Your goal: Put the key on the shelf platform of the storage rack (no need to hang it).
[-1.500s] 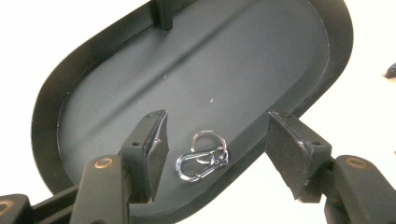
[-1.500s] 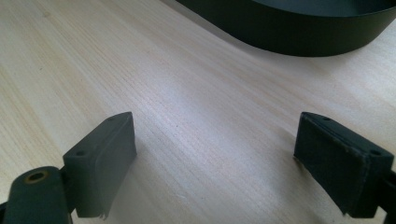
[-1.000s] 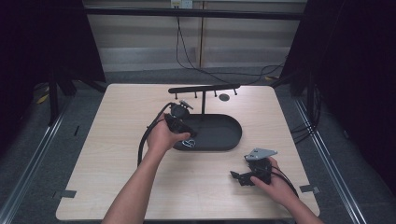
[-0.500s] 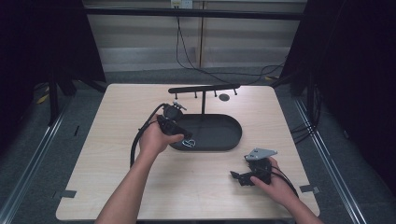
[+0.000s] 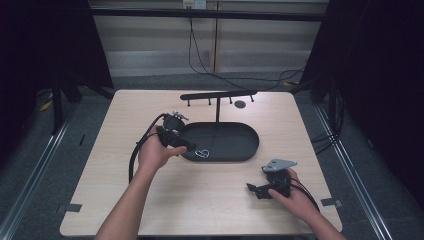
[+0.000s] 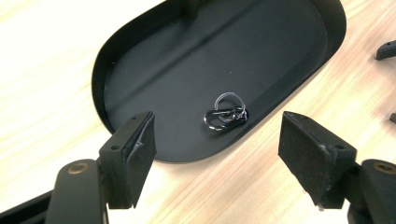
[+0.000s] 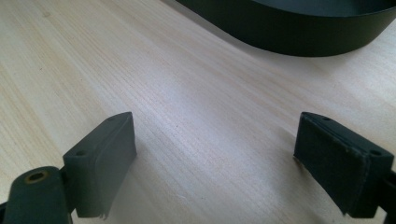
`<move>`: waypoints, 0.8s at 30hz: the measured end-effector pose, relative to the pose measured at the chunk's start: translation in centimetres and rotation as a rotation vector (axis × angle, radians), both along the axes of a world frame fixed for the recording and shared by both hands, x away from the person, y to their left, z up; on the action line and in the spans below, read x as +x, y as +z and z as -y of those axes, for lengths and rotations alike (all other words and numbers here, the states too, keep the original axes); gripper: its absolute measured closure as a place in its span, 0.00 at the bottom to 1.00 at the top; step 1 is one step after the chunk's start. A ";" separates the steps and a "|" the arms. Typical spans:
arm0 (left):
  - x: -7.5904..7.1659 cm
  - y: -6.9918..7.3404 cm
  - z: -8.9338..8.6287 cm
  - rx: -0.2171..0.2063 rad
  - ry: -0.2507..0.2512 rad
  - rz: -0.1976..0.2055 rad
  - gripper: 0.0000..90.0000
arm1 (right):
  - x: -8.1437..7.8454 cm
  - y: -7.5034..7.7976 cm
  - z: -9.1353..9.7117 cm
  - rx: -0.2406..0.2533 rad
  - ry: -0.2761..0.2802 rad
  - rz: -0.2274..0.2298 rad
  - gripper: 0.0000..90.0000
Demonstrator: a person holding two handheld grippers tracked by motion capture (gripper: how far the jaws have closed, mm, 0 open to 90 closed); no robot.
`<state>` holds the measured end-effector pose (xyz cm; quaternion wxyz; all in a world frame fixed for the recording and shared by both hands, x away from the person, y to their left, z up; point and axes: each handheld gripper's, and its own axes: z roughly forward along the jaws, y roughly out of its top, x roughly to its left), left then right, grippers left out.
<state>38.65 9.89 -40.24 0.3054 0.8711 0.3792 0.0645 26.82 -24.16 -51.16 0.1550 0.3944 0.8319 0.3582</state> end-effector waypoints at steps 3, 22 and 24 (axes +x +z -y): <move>-0.3 -0.1 -0.6 -0.007 -0.006 -0.002 0.30 | 0.0 0.0 0.0 0.000 0.000 0.000 0.13; -1.1 -1.2 -3.7 -0.012 0.003 0.003 0.27 | 0.0 0.0 0.0 -0.001 0.001 0.000 0.13; -1.1 -1.2 -4.0 -0.008 0.002 0.005 0.27 | 0.0 0.0 0.0 -0.001 0.001 0.000 0.13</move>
